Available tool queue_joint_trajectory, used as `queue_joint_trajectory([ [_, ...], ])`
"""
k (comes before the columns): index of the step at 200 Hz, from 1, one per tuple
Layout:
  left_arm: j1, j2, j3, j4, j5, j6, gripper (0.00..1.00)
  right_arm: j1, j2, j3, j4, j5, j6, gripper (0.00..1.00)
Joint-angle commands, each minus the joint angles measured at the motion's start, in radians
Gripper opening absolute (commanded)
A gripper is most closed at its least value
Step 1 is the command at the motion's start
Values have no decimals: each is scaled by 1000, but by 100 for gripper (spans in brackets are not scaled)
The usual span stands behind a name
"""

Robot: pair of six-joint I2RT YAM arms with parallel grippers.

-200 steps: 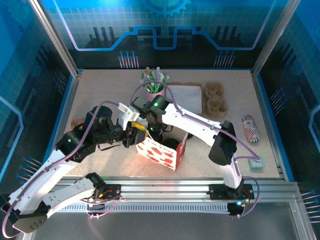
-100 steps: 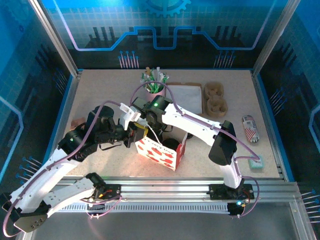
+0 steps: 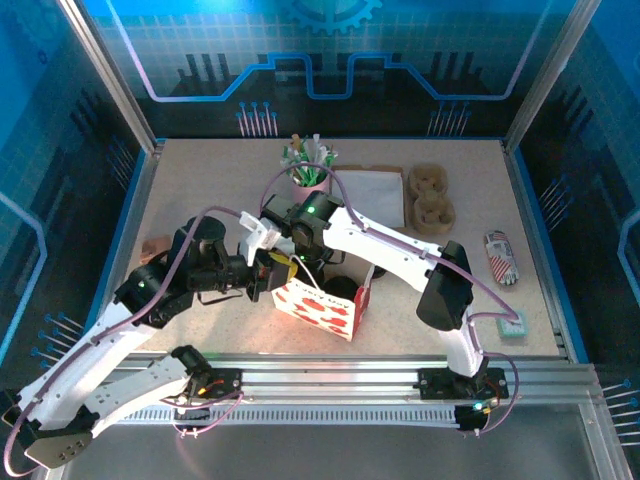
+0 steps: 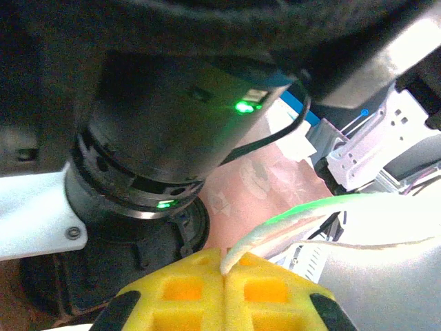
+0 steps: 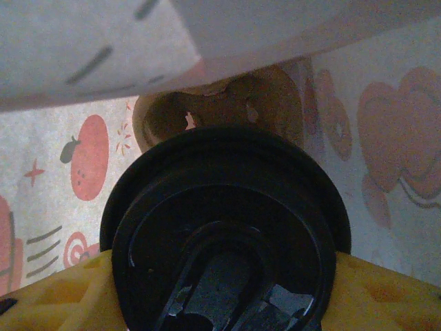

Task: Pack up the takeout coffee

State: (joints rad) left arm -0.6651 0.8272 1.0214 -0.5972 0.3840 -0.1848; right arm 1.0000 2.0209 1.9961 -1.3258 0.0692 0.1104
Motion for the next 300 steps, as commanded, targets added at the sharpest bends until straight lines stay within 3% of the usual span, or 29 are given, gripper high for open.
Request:
queue_joint_trajectory([
  [1, -17, -20, -13, 63, 74, -14, 0, -9, 43, -1, -7, -26, -2, 51],
  [300, -35, -52, -38, 28, 47, 62, 0, -1, 41, -86, 19, -32, 15, 52],
])
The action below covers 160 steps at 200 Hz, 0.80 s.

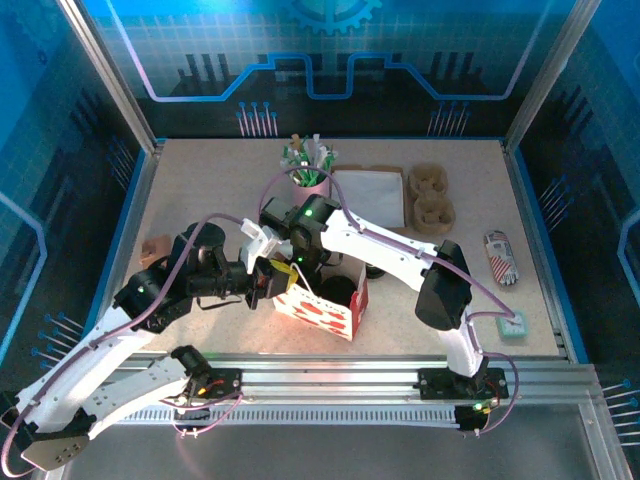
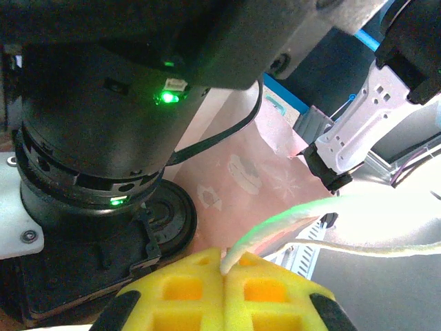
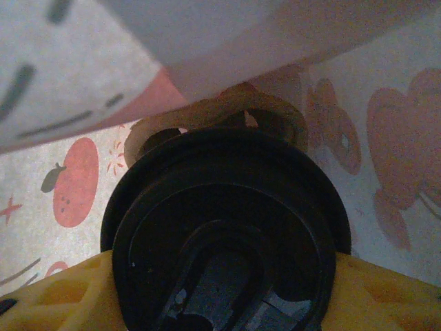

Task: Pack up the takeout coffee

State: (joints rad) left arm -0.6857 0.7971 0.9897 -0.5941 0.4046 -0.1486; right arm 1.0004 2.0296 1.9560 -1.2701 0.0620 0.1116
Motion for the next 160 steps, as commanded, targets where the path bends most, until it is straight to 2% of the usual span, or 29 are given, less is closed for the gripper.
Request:
queue_joint_trajectory([
  [1, -14, -21, -6, 25, 26, 27, 0, -1, 32, -46, -37, -26, 14, 52],
  [160, -14, -26, -13, 28, 27, 30, 0, -3, -2, -95, -9, 2, 32, 52],
])
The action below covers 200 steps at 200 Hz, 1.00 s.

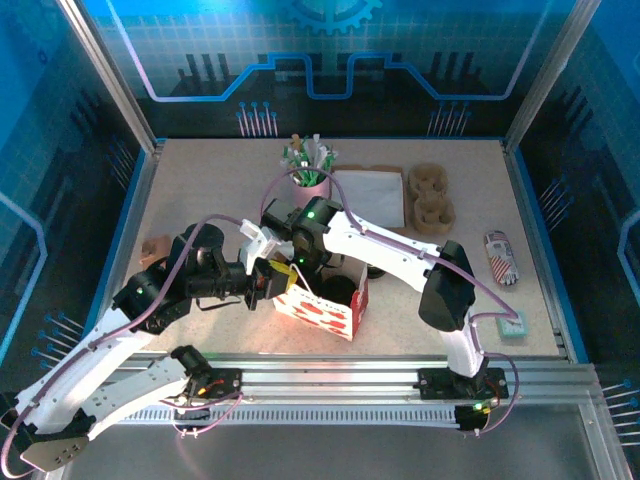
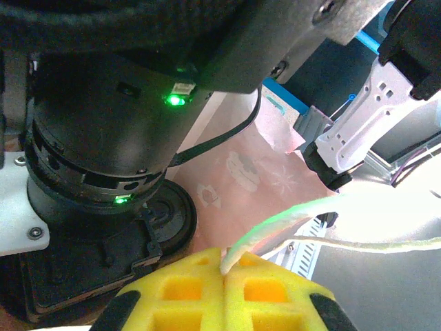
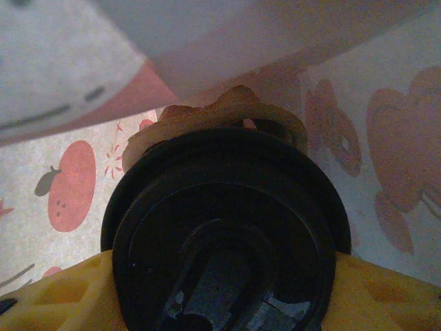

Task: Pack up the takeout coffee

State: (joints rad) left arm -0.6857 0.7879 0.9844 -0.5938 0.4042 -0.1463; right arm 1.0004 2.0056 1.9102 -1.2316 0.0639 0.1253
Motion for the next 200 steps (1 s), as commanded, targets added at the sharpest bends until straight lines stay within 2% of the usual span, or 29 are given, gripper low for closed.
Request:
queue_joint_trajectory([
  [1, -14, -17, -7, 28, 28, 27, 0, -4, 22, -49, -48, 1, 18, 52],
  [200, -15, -31, -8, 14, 3, 40, 0, -10, -28, -166, 25, -7, 38, 52],
])
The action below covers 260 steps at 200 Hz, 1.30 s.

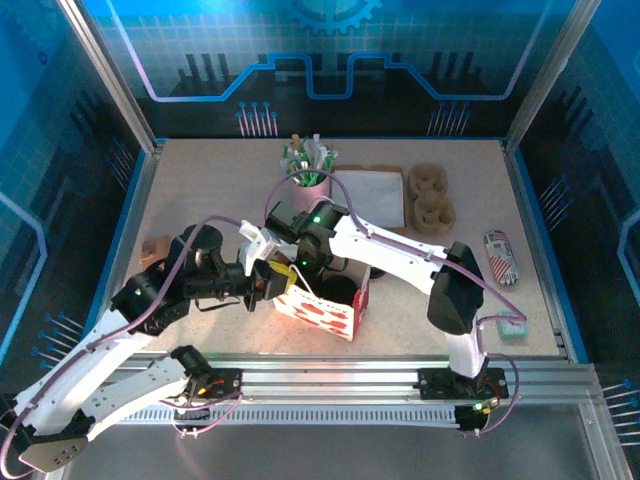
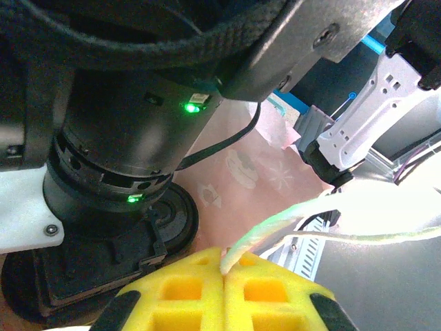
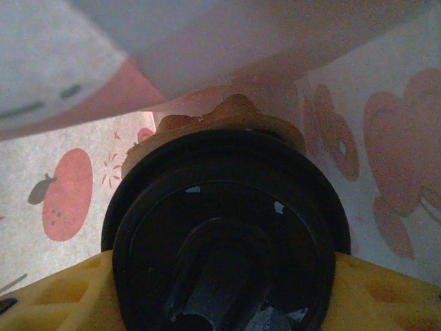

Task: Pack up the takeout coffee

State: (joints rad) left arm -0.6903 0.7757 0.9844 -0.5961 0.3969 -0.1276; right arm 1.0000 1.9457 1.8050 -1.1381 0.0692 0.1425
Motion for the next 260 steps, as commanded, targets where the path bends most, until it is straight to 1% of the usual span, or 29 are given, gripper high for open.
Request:
queue_joint_trajectory([
  [1, -10, -19, -8, 16, 10, 21, 0, -10, 31, -61, -69, -13, 21, 52],
  [159, -9, -46, -20, 20, -21, 31, 0, -6, 41, -124, -35, -20, 37, 52],
  [260, -10, -47, -21, 22, -24, 34, 0, -2, 57, -169, 6, -24, 50, 57],
])
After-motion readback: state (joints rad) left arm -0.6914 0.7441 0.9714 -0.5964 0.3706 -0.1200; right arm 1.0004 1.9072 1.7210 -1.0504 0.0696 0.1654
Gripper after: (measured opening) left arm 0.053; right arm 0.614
